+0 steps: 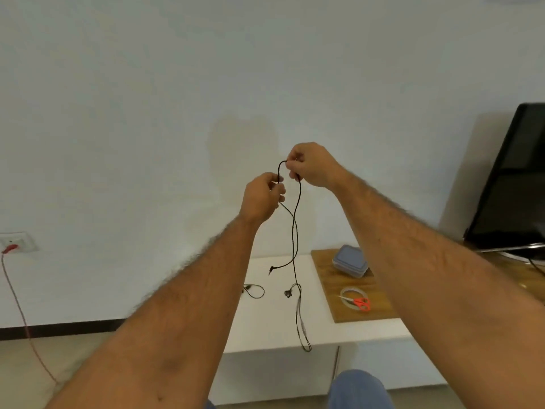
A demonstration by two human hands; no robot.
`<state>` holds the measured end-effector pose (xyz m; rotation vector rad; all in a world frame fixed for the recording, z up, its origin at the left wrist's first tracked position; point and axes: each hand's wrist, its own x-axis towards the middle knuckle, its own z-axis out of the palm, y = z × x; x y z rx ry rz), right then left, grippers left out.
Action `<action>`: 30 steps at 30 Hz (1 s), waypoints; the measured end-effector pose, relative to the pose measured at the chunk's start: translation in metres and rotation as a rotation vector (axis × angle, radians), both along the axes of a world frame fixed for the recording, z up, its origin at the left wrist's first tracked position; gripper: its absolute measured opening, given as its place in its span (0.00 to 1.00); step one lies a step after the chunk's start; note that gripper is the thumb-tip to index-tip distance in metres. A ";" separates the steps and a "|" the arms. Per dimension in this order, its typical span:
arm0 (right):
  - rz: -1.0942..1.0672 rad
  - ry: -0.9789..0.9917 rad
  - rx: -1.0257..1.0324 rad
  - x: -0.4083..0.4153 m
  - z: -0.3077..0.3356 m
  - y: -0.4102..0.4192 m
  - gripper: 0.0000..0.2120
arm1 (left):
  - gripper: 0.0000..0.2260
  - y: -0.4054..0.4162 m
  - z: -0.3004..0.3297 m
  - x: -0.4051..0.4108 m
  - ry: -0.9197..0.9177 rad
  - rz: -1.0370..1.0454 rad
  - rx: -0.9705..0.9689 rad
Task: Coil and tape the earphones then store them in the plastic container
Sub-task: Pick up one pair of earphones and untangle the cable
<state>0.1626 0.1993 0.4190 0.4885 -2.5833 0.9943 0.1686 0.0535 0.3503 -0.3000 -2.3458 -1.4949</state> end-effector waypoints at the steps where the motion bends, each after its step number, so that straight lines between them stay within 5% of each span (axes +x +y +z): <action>1: 0.005 0.023 -0.018 0.010 0.013 -0.001 0.04 | 0.09 -0.001 0.016 0.009 0.032 -0.011 0.039; 7: 0.049 0.035 -0.206 0.057 0.054 -0.008 0.03 | 0.05 -0.009 0.100 0.053 0.138 -0.044 0.279; 14: 0.057 0.034 -0.263 0.092 0.054 -0.005 0.02 | 0.06 -0.015 0.129 0.101 0.190 -0.034 0.397; 19: 0.030 0.035 -0.213 0.113 0.052 0.002 0.03 | 0.06 -0.029 0.125 0.121 0.189 0.101 0.323; 25: 0.032 0.111 -0.245 0.135 0.081 -0.013 0.02 | 0.13 -0.037 0.109 0.141 -0.013 0.093 -0.179; 27: 0.023 0.190 -0.161 0.137 0.091 -0.021 0.01 | 0.20 -0.034 0.115 0.153 -0.018 0.034 -0.086; 30: 0.009 0.337 -0.107 0.148 0.105 -0.028 0.04 | 0.30 -0.036 0.126 0.166 -0.089 -0.082 0.301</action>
